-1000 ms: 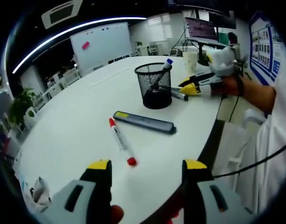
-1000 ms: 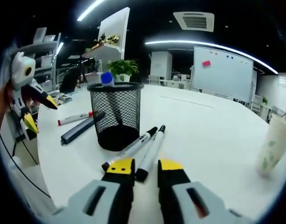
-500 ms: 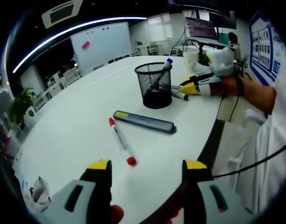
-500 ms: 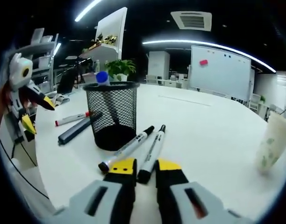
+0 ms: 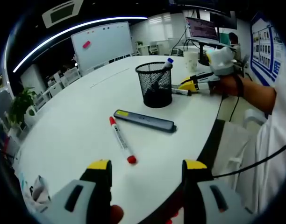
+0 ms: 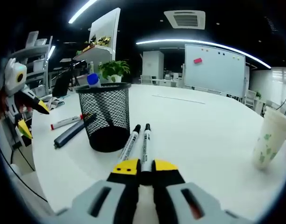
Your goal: Place the scattered laser pointers and whiteboard markers into the pen holder and stack the scattered paper cups together
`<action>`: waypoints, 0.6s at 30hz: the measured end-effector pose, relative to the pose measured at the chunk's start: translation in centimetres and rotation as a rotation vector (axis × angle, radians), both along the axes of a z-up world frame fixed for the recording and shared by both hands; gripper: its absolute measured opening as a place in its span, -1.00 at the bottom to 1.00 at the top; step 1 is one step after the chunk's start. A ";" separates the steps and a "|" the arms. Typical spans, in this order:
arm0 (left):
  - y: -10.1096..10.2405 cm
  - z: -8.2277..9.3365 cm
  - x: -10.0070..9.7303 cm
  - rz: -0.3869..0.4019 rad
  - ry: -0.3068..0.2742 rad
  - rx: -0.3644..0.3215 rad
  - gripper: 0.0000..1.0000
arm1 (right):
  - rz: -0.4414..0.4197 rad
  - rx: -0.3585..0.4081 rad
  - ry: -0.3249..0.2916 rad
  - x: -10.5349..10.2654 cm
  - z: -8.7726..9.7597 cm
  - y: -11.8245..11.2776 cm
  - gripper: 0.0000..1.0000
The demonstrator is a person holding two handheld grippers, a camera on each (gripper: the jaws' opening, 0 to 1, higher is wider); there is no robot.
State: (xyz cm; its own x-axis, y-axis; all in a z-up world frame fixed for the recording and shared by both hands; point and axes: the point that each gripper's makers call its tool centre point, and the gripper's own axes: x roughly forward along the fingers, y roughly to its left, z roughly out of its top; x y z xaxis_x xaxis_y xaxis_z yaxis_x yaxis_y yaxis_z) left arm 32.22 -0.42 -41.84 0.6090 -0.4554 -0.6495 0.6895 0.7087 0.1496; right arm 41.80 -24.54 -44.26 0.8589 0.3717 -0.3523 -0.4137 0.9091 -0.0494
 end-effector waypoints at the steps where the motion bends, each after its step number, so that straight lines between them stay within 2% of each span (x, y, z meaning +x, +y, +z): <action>1: 0.0 0.0 0.0 0.000 0.000 0.000 0.21 | -0.001 0.001 0.000 0.0 0.0 0.0 -0.78; 18: 0.0 0.0 -0.1 0.001 0.000 0.000 0.21 | -0.006 0.018 -0.009 0.1 0.3 0.0 -0.78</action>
